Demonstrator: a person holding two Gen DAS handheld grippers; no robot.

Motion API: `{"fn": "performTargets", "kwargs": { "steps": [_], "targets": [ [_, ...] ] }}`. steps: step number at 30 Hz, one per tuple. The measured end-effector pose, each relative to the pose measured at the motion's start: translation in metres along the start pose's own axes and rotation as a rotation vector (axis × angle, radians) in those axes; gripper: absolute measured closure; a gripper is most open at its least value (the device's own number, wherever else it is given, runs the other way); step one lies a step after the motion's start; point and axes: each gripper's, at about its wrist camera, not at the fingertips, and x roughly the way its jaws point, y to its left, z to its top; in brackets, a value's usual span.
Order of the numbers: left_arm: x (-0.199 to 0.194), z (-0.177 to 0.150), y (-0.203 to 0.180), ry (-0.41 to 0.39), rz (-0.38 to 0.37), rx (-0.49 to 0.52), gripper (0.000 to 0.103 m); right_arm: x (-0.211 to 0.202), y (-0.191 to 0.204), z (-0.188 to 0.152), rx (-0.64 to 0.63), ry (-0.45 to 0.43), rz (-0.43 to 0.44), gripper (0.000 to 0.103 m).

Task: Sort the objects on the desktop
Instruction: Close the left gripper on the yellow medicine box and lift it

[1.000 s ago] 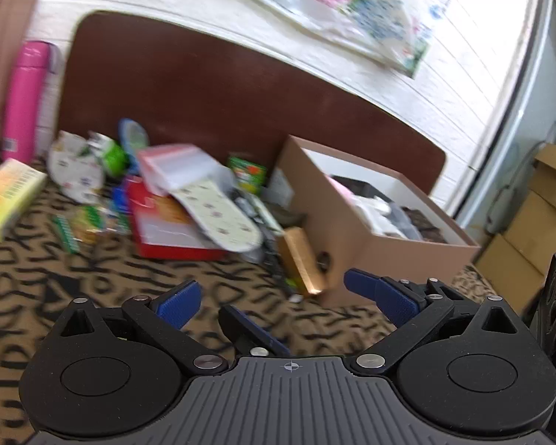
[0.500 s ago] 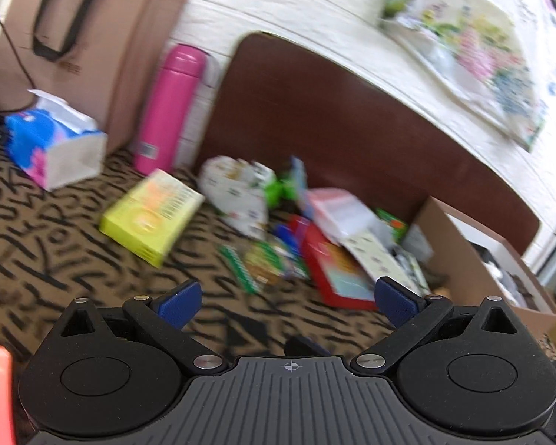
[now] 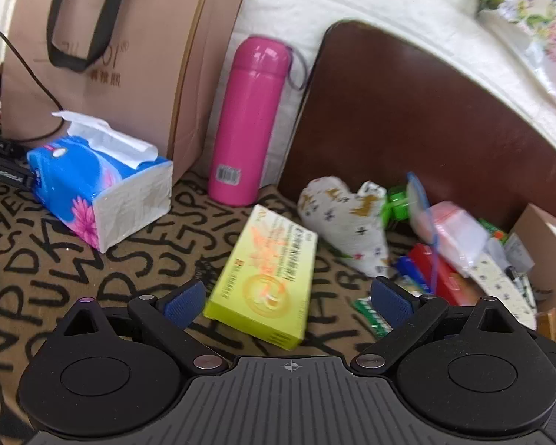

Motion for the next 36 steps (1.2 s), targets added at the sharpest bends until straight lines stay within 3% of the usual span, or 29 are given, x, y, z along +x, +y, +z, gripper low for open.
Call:
{"fn": "performTargets", "kwargs": {
  "steps": [10,15,21,24,28,30,36],
  "targets": [
    [0.040,0.016,0.011,0.119,-0.017,0.062,0.002,0.048,-0.005,0.014,0.014,0.068,0.018,0.018],
    [0.062,0.018,0.014,0.179,-0.026,0.079,0.009,0.063,-0.007,0.019,0.005,0.086,0.044,0.022],
    [0.066,0.018,0.018,0.180,-0.017,0.086,0.018,0.070,-0.008,0.020,-0.004,0.088,0.109,0.030],
    [0.064,0.018,0.020,0.179,-0.022,0.077,0.024,0.068,-0.008,0.019,-0.008,0.091,0.098,0.041],
    [0.063,0.019,0.019,0.182,-0.017,0.084,0.034,0.066,-0.010,0.020,0.002,0.094,0.102,0.047],
    [0.061,0.019,0.019,0.190,-0.016,0.063,0.034,0.064,-0.008,0.019,-0.006,0.094,0.114,0.052],
    [0.042,0.006,0.005,0.204,-0.006,0.087,0.034,0.042,-0.006,0.009,-0.017,0.112,0.140,0.053]
  ]
}}
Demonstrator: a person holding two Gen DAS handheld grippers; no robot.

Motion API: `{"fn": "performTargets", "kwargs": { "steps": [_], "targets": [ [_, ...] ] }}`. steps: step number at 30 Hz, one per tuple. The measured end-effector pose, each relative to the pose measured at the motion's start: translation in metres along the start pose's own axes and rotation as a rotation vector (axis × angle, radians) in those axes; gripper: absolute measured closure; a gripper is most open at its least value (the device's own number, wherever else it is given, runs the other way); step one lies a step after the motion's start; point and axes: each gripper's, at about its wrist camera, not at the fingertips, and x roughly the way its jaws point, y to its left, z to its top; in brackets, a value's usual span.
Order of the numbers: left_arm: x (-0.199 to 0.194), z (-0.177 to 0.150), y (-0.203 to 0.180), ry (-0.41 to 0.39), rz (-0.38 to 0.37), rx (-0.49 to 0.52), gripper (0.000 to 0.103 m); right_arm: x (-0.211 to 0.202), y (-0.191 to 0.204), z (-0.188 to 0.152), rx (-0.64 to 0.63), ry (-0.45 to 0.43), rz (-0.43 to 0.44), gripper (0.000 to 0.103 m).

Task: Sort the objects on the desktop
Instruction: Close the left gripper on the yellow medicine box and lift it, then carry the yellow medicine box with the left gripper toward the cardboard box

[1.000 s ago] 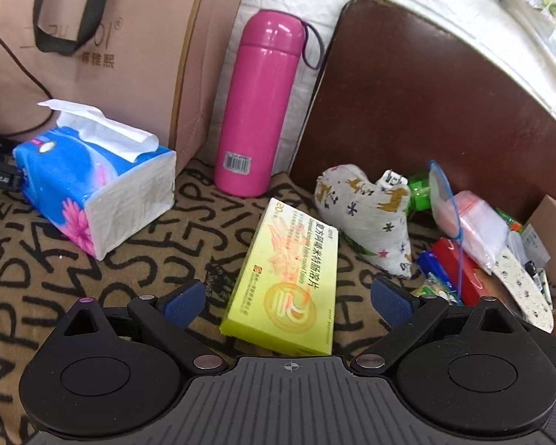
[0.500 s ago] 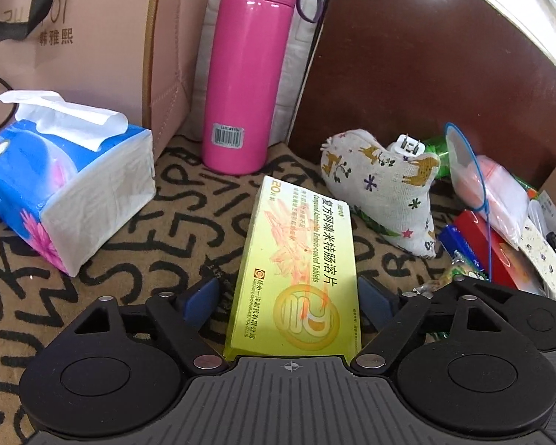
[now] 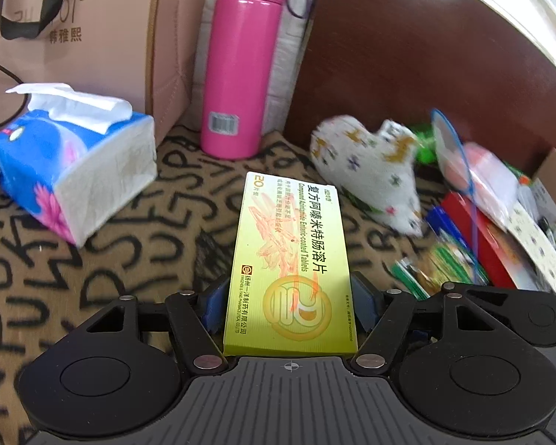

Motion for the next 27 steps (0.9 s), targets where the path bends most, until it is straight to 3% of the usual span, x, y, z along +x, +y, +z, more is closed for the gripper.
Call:
{"fn": "performTargets", "kwargs": {
  "steps": [16,27],
  "targets": [
    [-0.061,-0.090,-0.098,0.053,-0.115,0.036,0.034,-0.132,0.019,-0.087,0.023,0.043,-0.036,0.056],
    [-0.088,-0.135,-0.183,0.114,-0.266,0.116,0.034,-0.226,0.010,-0.149,0.082,0.054,-0.112,0.056]
  ]
}}
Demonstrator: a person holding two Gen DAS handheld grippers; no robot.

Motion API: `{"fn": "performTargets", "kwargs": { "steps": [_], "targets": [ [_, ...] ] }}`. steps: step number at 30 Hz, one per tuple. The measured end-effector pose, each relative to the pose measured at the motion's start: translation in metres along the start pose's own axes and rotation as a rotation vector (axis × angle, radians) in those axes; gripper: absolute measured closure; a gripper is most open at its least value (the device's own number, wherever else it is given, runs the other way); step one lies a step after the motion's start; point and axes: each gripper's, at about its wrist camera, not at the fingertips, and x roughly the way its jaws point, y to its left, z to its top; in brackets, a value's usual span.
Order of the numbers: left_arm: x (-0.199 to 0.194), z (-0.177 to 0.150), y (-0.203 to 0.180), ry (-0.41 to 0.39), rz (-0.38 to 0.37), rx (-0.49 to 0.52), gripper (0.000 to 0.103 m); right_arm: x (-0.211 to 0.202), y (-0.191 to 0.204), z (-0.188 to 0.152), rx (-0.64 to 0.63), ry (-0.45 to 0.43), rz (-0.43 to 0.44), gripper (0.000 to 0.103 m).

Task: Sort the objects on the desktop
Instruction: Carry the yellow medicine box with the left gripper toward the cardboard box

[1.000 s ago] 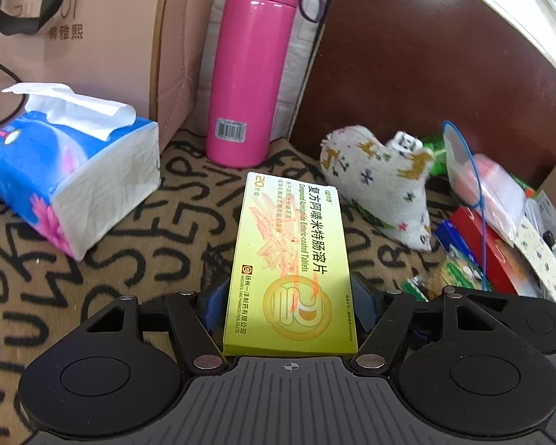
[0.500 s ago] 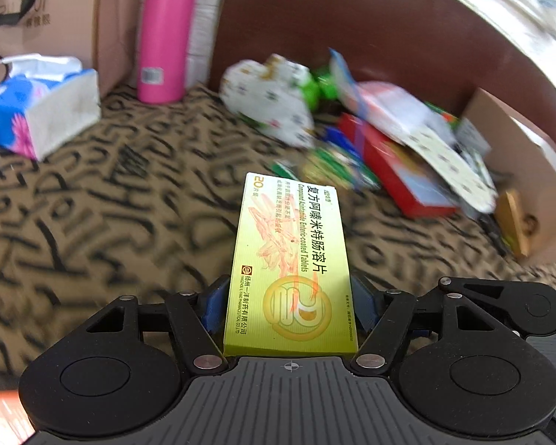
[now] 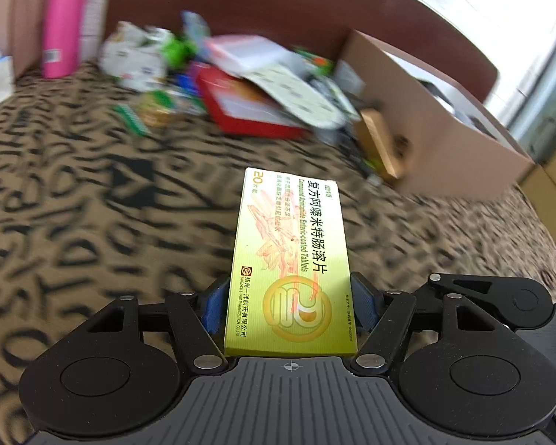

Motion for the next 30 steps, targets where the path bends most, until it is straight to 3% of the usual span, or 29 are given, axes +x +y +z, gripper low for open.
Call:
{"fn": "performTargets", "kwargs": {
  "steps": [7,8,10,14,21,25,30],
  "targets": [
    [0.005,-0.022,-0.050,0.050,-0.065,0.094,0.033,-0.039,-0.005,-0.035,0.070,0.009,-0.056,0.055],
    [0.006,-0.024,-0.054,0.056,-0.076,0.102,0.025,-0.043,-0.006,-0.038,0.079,0.008,-0.064,0.054],
    [0.008,-0.027,-0.060,0.066,-0.076,0.124,0.020,-0.047,-0.009,-0.045,0.088,-0.004,-0.104,0.044],
    [0.009,-0.028,-0.067,0.059,-0.056,0.158,0.015,-0.048,-0.012,-0.046,0.090,-0.018,-0.144,0.043],
    [0.014,-0.015,-0.062,0.072,-0.066,0.123,0.018,-0.048,-0.016,-0.049,0.086,-0.037,-0.158,0.034],
    [0.022,-0.009,-0.064,0.086,-0.090,0.128,0.027,-0.046,-0.020,-0.048,0.089,-0.042,-0.167,0.034],
    [0.026,-0.010,-0.072,0.082,-0.065,0.165,0.029,-0.041,-0.025,-0.048,0.127,-0.052,-0.142,0.037]
  ]
}}
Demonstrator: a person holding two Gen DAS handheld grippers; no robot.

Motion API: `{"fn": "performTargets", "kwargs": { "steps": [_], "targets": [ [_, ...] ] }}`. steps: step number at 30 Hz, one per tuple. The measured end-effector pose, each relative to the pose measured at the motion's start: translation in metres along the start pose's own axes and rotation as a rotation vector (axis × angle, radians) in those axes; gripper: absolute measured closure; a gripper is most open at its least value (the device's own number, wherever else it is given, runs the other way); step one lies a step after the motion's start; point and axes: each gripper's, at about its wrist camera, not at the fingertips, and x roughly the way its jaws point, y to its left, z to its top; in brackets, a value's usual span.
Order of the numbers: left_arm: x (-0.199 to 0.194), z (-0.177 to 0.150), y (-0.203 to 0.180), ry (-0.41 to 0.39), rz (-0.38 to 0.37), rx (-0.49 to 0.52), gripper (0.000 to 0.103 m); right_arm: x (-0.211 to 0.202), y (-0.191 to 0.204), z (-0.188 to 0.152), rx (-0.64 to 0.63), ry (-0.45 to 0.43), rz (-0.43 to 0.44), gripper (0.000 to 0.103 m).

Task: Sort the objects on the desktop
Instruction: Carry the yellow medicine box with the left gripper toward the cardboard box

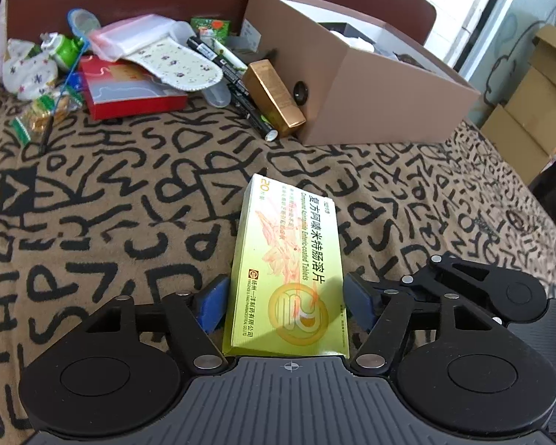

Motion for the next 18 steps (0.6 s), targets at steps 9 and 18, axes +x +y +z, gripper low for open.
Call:
{"fn": "performTargets", "kwargs": {
  "steps": [9,18],
  "targets": [
    [-0.025,0.027,-0.020,-0.076,-0.112,0.000,0.066,-0.041,-0.006,0.022,-0.084,-0.157,-0.062,0.047],
    [-0.010,0.032,-0.034,-0.088,-0.065,0.093,0.018,-0.042,-0.034,0.006,-0.026,-0.087,-0.150,0.026]
  ]
}}
